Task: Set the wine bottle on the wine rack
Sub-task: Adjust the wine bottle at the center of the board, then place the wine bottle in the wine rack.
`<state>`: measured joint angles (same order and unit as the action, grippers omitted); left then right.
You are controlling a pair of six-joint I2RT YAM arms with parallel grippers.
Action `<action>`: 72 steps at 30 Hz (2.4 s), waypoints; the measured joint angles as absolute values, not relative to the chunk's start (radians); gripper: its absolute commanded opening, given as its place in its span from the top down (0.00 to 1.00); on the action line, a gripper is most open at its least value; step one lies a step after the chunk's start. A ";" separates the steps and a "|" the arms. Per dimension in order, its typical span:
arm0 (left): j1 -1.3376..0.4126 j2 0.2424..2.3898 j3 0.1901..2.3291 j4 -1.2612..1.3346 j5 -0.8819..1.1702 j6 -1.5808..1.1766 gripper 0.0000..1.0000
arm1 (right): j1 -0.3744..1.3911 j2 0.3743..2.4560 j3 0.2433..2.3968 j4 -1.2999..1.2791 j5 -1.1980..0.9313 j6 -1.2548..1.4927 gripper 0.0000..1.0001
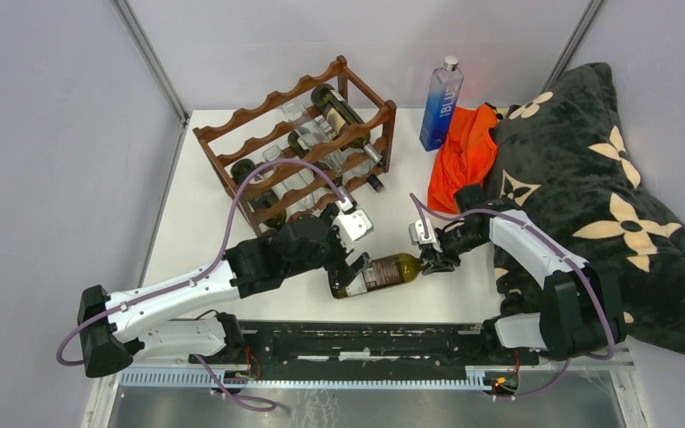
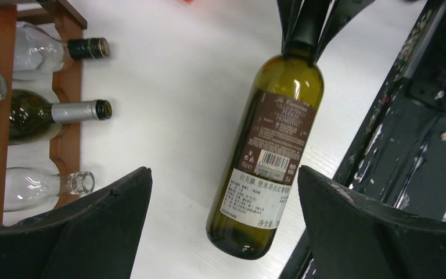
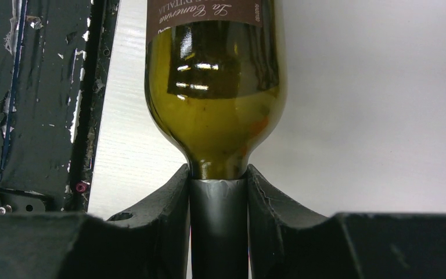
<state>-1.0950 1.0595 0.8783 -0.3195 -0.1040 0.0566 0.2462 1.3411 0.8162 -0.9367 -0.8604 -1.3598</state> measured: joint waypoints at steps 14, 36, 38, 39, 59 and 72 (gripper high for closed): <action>-1.087 1.012 0.954 -0.316 -0.105 0.030 0.00 | 0.235 1.341 0.817 -0.938 -0.883 -1.360 1.00; -1.067 0.991 0.961 -0.313 -0.131 0.000 0.00 | 0.227 1.341 0.817 -0.941 -0.894 -1.360 1.00; -1.066 0.989 0.961 -0.313 -0.131 -0.002 0.00 | 0.226 1.341 0.817 -0.941 -0.901 -1.360 1.00; -1.066 0.988 0.962 -0.313 -0.131 -0.003 0.00 | 0.226 1.341 0.817 -0.941 -0.905 -1.360 1.00; -0.899 0.988 1.034 -0.319 -0.073 -0.003 0.00 | 0.221 1.338 0.817 -0.936 -0.944 -1.338 1.00; -0.815 0.988 1.086 -0.303 -0.021 -0.003 0.00 | 0.221 1.315 0.817 -0.898 -0.970 -1.227 1.00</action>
